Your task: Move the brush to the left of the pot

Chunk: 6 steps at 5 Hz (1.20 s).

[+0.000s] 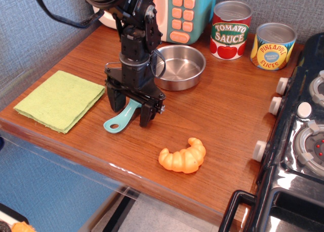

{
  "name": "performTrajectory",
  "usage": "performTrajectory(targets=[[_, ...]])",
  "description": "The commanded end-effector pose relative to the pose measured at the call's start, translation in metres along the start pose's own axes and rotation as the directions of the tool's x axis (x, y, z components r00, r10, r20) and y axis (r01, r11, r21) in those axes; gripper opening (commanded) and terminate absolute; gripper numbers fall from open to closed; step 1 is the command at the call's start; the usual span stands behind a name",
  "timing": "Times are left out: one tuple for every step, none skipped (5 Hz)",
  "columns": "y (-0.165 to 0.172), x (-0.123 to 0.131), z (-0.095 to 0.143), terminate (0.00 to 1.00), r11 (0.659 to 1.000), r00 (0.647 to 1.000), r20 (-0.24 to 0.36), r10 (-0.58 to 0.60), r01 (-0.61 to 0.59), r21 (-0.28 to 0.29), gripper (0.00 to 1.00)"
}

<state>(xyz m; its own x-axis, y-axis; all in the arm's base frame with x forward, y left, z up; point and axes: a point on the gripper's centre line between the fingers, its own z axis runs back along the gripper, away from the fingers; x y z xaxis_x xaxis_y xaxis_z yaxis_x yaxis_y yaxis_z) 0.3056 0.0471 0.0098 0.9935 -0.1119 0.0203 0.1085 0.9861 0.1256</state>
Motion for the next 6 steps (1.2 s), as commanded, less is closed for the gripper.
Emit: performTrajectory(targets=[[0.013, 0.005, -0.003, 0.00, 1.000, 1.000, 0.003, -0.001, 0.001, 0.029, 1.00], [0.015, 0.003, -0.005, 0.00, 1.000, 1.000, -0.006, -0.004, 0.004, 0.023, 0.00], [0.010, 0.001, 0.000, 0.00, 0.999, 0.999, -0.005, -0.047, 0.047, 0.009, 0.00], [-0.001, 0.000, 0.015, 0.00, 0.995, 0.995, 0.031, -0.099, 0.100, -0.026, 0.00], [-0.001, -0.001, 0.054, 0.00, 0.989, 0.988, 0.090, -0.126, 0.132, -0.070, 0.00], [0.025, 0.017, 0.090, 0.00, 0.993, 0.988, 0.142, -0.067, 0.080, -0.091, 0.00]])
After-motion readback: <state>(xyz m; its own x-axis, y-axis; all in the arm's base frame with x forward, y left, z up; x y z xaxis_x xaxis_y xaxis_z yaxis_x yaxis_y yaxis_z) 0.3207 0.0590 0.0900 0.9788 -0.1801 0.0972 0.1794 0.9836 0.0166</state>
